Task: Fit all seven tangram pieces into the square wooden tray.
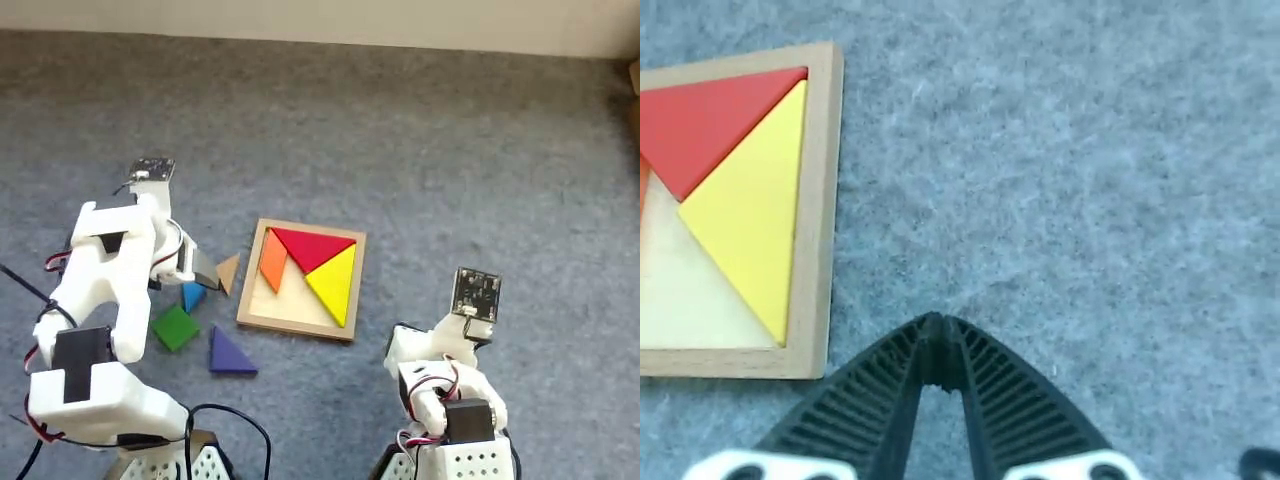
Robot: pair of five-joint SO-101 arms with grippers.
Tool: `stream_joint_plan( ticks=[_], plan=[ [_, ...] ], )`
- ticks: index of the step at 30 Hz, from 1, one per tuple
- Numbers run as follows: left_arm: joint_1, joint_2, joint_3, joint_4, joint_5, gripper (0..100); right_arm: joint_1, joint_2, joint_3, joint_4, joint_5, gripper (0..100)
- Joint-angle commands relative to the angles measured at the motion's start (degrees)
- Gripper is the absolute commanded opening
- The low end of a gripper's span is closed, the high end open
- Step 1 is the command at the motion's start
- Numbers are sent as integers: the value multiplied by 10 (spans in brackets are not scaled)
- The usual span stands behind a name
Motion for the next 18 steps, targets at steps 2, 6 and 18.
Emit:
stream_joint_plan(
  ticks=[2, 6, 18],
  plan=[
    [-7, -3, 2, -7, 12, 277, 7, -7, 90, -20, 4, 8],
    [-5, -3, 4, -7, 12, 213, 7, -7, 90, -20, 4, 8],
    [49, -4, 17, 9, 11, 218, 7, -7, 90, -20, 4, 8]
  ],
)
